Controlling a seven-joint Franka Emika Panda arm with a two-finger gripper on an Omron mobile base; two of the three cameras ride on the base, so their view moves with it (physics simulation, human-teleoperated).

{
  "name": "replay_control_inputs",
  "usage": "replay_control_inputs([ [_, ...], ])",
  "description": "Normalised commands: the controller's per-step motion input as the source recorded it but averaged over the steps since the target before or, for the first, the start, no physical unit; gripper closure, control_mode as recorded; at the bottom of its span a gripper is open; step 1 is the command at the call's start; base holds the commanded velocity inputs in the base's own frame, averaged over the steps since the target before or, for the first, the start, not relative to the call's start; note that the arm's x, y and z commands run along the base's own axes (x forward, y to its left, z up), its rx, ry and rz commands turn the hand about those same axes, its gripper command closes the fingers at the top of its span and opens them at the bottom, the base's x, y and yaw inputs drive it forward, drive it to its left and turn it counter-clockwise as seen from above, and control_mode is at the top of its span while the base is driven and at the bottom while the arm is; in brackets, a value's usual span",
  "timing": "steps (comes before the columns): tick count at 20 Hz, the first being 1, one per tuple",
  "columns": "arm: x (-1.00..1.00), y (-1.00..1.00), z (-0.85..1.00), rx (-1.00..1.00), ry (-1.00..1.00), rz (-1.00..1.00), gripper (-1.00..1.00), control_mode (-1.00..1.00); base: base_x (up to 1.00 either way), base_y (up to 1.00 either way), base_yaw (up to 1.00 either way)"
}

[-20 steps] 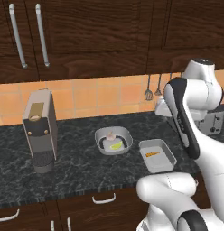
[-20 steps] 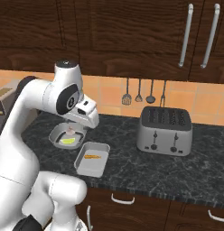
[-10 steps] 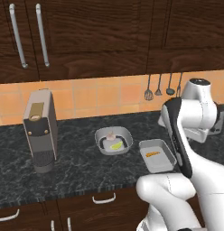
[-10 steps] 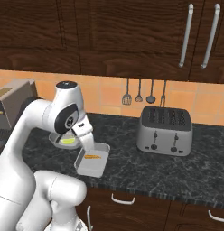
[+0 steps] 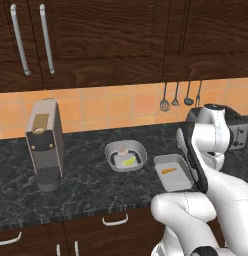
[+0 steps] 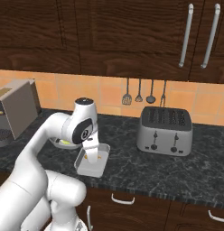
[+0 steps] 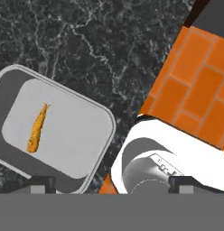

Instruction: Take the meat container that has the shrimp and place it on the second highest rack of the freezer. Then take the vegetable container that has the lemon wedge and garlic and place it on the highest rack of the freezer.

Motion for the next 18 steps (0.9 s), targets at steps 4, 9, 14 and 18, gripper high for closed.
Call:
replay_control_inputs([
  [4,0.46,0.00,-0.56,0.00,0.18,-0.23,-1.00,-1.00,0.00,0.00,0.00],
  [9,0.04,0.00,-0.72,0.00,0.12,-0.21,-1.00,-1.00,0.00,0.00,0.00],
  [14,0.02,0.00,-0.54,0.00,0.01,-0.07,-1.00,-1.00,0.00,0.00,0.00],
  [18,0.08,0.00,-0.59,0.00,0.00,0.00,-1.00,-1.00,0.00,0.00,0.00],
])
